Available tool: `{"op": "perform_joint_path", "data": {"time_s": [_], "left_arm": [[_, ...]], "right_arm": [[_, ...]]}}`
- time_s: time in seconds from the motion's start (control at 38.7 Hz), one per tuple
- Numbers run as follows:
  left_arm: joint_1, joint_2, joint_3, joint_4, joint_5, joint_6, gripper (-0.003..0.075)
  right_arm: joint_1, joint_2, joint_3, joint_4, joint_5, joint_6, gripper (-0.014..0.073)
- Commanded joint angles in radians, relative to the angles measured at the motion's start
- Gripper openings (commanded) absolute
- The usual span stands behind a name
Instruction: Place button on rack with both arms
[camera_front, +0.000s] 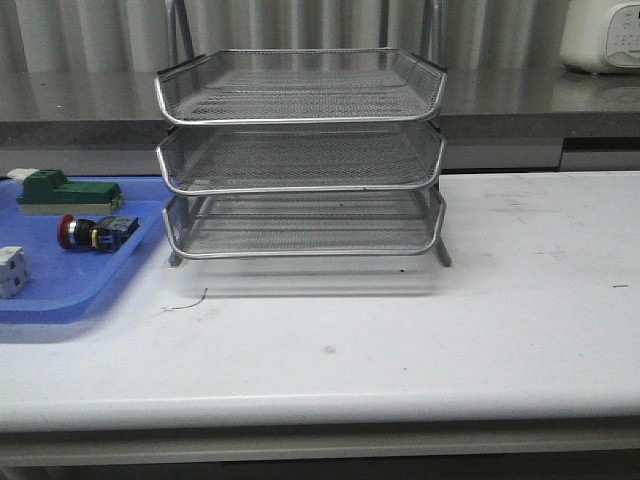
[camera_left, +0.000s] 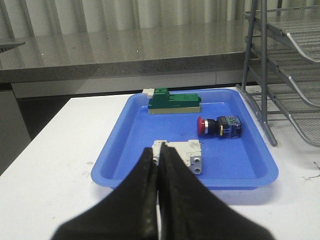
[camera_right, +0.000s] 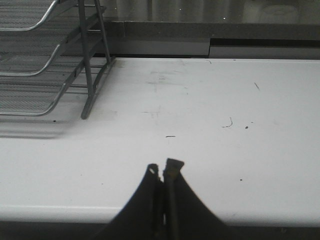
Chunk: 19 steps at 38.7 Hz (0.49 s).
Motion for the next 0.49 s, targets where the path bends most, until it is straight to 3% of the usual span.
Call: {"op": "perform_joint_path", "data": {"time_s": [0.0, 0.46], "left_arm": [[0.002, -0.021, 0.008, -0.002, -0.080, -0.009, -0.0019], [0.002, -0.021, 0.008, -0.005, -0.114, -0.009, -0.0019]], "right_arm": [[-0.002, -0.014, -0.004, -0.004, -0.079, -0.004, -0.0062], [-0.002, -0.014, -0.004, -0.003, -0.092, -0.004, -0.0062]]}}
